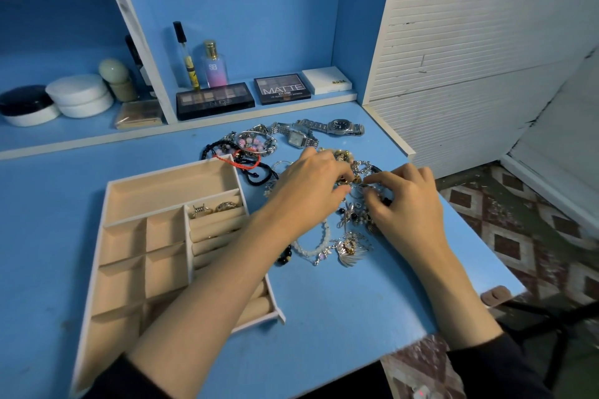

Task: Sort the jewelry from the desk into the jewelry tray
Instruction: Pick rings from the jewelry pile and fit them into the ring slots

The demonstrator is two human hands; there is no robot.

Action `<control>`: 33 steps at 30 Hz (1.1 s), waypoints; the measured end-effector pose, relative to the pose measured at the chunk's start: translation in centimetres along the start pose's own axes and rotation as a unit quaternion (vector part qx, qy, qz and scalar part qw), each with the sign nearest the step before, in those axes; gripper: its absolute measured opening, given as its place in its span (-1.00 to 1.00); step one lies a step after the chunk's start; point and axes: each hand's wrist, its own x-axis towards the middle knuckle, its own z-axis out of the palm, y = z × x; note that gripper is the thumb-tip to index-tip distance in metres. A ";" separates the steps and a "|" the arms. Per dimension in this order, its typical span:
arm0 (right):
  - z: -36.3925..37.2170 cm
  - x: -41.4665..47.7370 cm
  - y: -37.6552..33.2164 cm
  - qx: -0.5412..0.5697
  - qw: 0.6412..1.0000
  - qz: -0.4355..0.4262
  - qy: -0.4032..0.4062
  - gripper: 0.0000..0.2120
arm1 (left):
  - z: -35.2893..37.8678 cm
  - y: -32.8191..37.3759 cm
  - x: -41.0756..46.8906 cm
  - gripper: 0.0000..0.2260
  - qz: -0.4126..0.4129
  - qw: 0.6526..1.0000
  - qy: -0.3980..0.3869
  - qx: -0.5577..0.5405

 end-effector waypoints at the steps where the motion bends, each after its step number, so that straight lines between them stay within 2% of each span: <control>1: 0.0 0.0 0.0 -0.005 1.000 0.003 -0.005 -0.81 | 0.1 0.1 0.2 -0.79 -0.003 1.000 0.003 -0.001; 9: -0.2 0.4 -0.1 0.019 0.999 0.023 -0.034 -0.85 | -0.1 -0.1 0.2 -0.80 -0.016 1.000 0.016 -0.005; 13: -0.4 0.3 -0.3 0.054 0.998 0.022 -0.018 -0.94 | -0.2 -0.2 0.2 -0.81 -0.022 1.000 0.016 -0.004; 16: -0.7 0.5 -0.3 0.129 0.990 0.048 0.013 -0.98 | -0.1 -0.3 0.2 -0.82 -0.023 0.999 0.022 -0.010; 21: -1.1 0.6 -0.4 0.221 0.969 0.083 0.075 -0.96 | 0.4 0.0 0.6 -0.82 -0.012 0.999 0.008 -0.031; 28: -1.1 0.5 -0.2 0.227 0.967 0.089 0.080 -0.96 | 0.8 0.2 1.2 -0.75 -0.005 0.999 -0.038 -0.023; 33: -1.1 0.5 -0.3 0.233 0.965 0.088 0.081 -0.96 | 0.8 0.5 1.4 -0.82 0.002 0.999 -0.037 -0.021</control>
